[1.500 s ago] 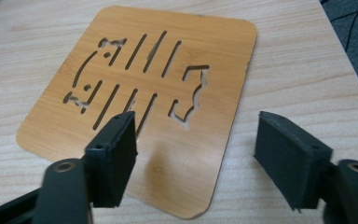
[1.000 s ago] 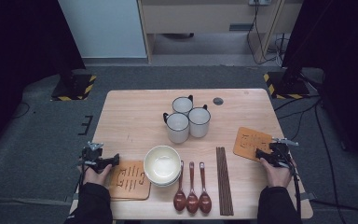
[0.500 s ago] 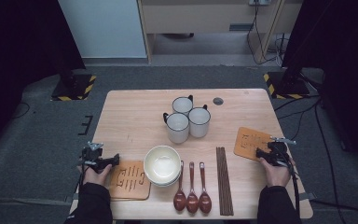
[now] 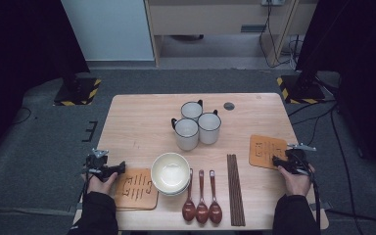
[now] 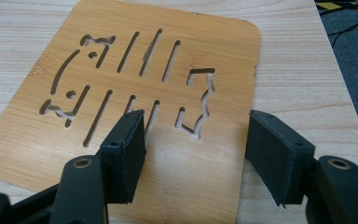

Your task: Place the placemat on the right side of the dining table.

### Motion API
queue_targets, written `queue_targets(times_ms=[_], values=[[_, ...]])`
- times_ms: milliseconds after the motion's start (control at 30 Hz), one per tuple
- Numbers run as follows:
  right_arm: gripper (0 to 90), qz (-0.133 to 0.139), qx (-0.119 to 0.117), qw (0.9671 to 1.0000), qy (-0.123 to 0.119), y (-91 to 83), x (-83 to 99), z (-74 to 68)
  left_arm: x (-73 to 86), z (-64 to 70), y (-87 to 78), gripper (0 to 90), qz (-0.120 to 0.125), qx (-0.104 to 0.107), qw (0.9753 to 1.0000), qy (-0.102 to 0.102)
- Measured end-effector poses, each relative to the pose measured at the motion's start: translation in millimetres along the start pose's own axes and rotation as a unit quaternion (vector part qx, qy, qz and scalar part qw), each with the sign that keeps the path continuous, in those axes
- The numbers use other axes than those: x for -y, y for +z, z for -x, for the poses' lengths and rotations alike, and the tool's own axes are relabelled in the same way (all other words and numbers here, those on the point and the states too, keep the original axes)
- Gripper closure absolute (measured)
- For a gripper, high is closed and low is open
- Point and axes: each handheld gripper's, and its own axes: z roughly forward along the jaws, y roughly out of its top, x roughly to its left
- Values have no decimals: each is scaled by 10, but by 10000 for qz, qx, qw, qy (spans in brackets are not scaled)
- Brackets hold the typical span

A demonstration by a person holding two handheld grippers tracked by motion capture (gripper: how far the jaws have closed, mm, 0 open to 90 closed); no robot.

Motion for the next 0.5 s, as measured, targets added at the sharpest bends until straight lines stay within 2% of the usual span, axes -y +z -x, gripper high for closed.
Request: queue_targets(times_ms=[133,200,300,500], values=[[368,46,31,10000,51,-10,-3,-18,0,0,0,0,0,2,10000,0],[300,202,-5,9998,75,-18,-6,-19,0,0,0,0,0,2,10000,2],[270,318,-55,9994,149,-39,-13,-30,0,0,0,0,0,3,10000,3],[215,107,67,9997,190,-5,5,-97,0,0,-1,0,-1,3,10000,3]])
